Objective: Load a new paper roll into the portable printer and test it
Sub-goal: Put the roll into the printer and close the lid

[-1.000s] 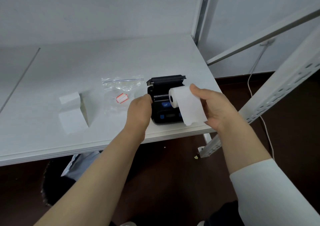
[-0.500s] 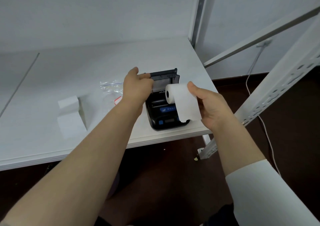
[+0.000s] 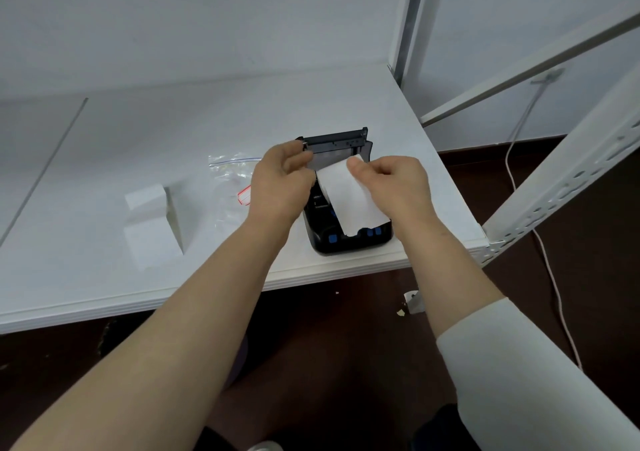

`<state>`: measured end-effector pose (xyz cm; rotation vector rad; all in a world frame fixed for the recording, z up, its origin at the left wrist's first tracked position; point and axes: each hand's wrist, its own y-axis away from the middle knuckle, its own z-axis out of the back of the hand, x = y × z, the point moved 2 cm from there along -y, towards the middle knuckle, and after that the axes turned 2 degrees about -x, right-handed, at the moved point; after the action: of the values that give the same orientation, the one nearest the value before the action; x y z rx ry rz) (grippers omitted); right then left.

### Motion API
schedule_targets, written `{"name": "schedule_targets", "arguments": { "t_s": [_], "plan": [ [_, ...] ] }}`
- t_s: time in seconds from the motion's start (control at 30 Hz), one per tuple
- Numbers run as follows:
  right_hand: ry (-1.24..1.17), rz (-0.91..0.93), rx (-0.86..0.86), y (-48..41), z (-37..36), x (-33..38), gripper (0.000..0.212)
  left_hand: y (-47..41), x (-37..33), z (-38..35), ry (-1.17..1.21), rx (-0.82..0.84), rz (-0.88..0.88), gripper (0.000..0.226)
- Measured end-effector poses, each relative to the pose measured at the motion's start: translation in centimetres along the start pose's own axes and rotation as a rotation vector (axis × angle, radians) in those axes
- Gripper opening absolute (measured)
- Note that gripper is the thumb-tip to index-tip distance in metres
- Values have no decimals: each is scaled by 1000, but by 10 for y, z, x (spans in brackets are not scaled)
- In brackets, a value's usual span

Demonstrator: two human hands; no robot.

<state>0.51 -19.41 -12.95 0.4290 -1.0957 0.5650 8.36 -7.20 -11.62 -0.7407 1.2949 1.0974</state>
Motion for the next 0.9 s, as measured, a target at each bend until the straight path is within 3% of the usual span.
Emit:
{"name": "schedule_targets", "arguments": {
  "t_s": [0.2, 0.33, 0.47, 0.63, 0.7, 0.77, 0.9],
  "plan": [
    [284, 127, -46, 3, -14, 5, 41, -4, 11, -1, -145, 67, 57, 41],
    [404, 169, -64, 2, -16, 4, 39, -4, 19, -3, -291, 56, -47, 49],
    [516, 205, -74, 0, -16, 0, 43, -6, 23, -6, -422, 19, -79, 38],
    [624, 272, -141, 4, -20, 0, 20, -9, 20, -8, -630, 38, -176, 35],
    [678, 276, -151, 4, -20, -3, 33, -8, 18, -10, -700, 60, -201, 27],
    [706, 282, -134, 2, -20, -5, 30, -7, 17, -12, -760, 77, -229, 15],
    [804, 340, -93, 3, -19, -4, 27, -8, 21, -13, -854, 131, -280, 33]
  ]
}}
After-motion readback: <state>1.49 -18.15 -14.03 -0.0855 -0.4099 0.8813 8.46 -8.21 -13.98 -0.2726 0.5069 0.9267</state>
